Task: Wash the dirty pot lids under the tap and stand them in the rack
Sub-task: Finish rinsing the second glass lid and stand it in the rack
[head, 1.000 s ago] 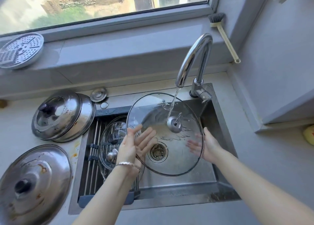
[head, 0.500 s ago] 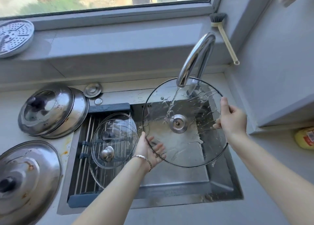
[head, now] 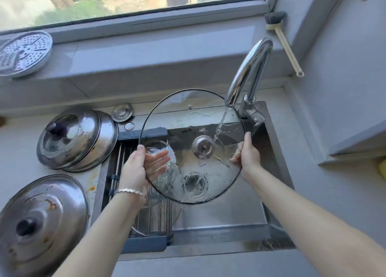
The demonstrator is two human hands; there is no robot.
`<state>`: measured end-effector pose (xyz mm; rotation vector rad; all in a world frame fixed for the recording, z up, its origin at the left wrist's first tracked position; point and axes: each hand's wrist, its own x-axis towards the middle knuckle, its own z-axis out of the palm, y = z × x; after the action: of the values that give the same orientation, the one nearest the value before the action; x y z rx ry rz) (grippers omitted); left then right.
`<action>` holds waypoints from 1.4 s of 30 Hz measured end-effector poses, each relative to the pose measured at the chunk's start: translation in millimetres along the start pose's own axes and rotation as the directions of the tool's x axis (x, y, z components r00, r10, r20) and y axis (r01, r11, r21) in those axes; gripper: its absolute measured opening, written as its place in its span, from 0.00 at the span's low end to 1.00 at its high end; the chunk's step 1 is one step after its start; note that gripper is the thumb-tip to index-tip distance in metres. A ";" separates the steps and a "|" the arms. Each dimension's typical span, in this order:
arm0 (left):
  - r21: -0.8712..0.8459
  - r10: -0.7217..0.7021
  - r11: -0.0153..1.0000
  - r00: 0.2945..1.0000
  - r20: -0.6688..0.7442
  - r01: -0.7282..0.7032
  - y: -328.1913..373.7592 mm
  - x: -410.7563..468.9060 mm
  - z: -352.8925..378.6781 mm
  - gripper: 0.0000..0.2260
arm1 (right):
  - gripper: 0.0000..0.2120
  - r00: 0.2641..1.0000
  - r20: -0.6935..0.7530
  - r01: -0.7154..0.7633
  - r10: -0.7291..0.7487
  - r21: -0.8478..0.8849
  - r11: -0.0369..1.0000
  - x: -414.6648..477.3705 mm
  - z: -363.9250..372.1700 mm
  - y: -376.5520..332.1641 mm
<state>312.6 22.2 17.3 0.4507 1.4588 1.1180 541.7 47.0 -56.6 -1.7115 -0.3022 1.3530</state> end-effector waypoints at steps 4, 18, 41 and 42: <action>0.126 0.184 0.976 0.983 -0.025 -0.179 19.0 -18.1 -0.1 0.15 | 0.24 0.981 0.108 -0.155 0.160 -0.055 0.986 -0.2 18.9 28.5; 0.046 0.563 0.827 0.824 -0.065 -0.561 -16.6 -26.3 69.3 0.14 | 0.15 0.969 0.225 -0.001 0.100 -0.401 0.916 25.4 -36.9 -6.7; 0.086 0.297 0.954 0.939 -0.176 -0.286 5.8 -38.5 37.8 0.17 | 0.12 0.996 -0.086 0.035 -0.030 0.056 0.998 30.7 3.5 -64.9; 0.091 0.288 0.957 0.943 -0.167 -0.276 5.9 -39.3 37.7 0.16 | 0.15 0.997 -0.081 0.025 -0.021 0.053 0.998 28.5 5.1 -68.1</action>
<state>354.8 7.5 49.1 0.6351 1.6274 1.3685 570.0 106.6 -23.2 -1.7072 -0.2367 1.2615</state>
